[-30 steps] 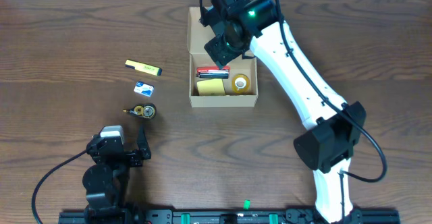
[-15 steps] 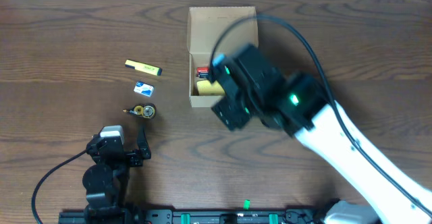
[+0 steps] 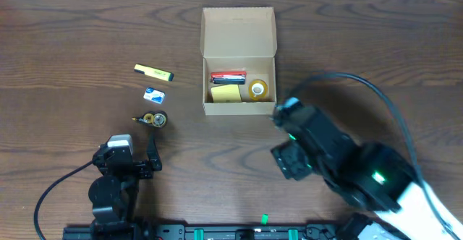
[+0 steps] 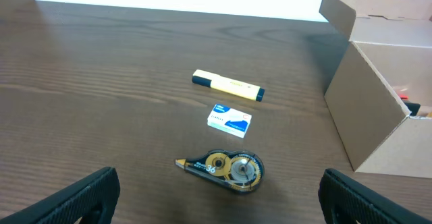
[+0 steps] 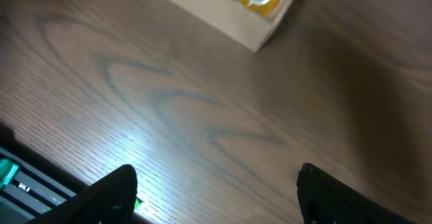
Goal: Pack container
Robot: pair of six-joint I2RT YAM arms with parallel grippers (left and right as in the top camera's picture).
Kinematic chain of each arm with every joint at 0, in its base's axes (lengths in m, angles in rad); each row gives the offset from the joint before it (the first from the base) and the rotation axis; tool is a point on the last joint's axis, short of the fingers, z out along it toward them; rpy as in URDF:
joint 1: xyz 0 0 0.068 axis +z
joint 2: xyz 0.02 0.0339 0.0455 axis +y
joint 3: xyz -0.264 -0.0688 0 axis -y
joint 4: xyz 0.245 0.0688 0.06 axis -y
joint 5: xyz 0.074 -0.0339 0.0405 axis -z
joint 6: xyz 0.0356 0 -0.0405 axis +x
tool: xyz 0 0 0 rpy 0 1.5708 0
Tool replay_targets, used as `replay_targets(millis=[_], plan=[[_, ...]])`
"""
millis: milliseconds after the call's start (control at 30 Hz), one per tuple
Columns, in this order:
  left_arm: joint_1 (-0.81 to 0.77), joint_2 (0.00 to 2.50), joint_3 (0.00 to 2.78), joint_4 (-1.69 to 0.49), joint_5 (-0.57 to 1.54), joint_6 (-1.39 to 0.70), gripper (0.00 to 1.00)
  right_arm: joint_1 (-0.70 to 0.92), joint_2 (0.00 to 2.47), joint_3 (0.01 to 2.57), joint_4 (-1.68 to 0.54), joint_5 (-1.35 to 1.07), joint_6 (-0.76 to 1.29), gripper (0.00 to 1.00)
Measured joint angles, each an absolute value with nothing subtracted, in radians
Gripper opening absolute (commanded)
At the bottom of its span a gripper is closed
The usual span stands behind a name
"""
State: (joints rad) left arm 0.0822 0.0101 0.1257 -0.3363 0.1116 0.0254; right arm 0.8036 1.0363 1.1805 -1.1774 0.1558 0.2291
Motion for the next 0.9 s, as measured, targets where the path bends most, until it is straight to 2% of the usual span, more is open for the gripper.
replay_targets(millis=[133,333,400,433,900], plan=[[0.082,0.010,0.126,-0.336,0.112,0.025,0.95,0.771,0.872,1.180,-1.196,0.184,0.205,0.88],[0.082,0.010,0.126,-0.336,0.112,0.025,0.95,0.699,0.927,1.180,-1.201,0.161,0.084,0.88],[0.082,0.010,0.126,-0.336,0.112,0.026,0.95,0.684,0.957,1.180,-1.193,0.139,0.038,0.93],[0.082,0.010,0.126,-0.336,0.112,0.025,0.95,0.681,0.966,1.180,-1.191,0.130,0.026,0.99],[0.082,0.010,0.126,-0.336,0.112,0.025,0.95,0.679,0.994,1.180,-1.189,0.112,-0.012,0.99]])
